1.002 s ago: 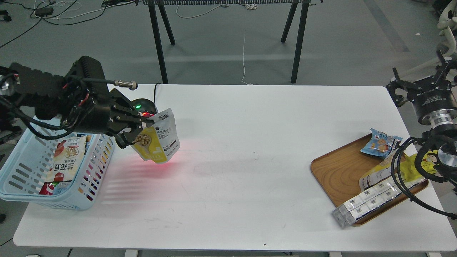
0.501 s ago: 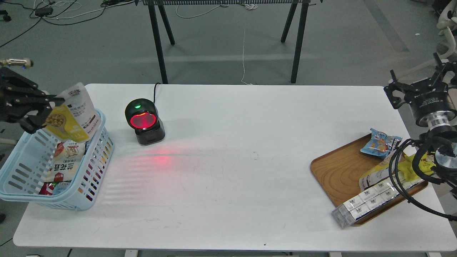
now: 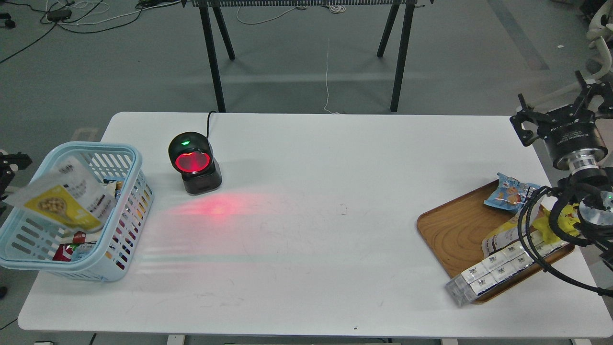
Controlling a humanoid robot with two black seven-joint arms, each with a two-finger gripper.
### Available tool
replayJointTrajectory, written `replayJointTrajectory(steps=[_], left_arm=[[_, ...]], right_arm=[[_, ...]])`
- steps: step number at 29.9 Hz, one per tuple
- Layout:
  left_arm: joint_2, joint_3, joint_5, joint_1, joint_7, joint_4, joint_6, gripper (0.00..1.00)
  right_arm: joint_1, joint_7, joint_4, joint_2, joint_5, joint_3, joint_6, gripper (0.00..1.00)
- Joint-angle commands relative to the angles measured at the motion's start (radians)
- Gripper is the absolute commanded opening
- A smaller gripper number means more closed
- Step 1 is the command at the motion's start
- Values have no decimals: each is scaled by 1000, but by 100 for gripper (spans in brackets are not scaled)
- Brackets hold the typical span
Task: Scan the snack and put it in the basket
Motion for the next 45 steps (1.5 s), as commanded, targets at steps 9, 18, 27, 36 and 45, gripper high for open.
replayJointTrajectory(steps=[9, 18, 27, 36, 45], left_arm=[[-75, -50, -273, -18, 0, 17, 5, 85], [-410, -252, -780, -18, 0, 265, 17, 100], [-774, -360, -1515, -13, 61, 626, 39, 100], [-1003, -430, -1989, -4, 67, 818, -19, 100], [-1170, -522, -2283, 40, 78, 1003, -131, 100]], right_arm=[[5, 0, 2, -1, -3, -1, 0, 99], [70, 0, -9, -16, -113, -1, 0, 99], [179, 0, -116, -13, -219, -2, 0, 99], [207, 0, -195, 1, -219, 39, 0, 99], [207, -13, -244, 143, -218, 214, 0, 99]])
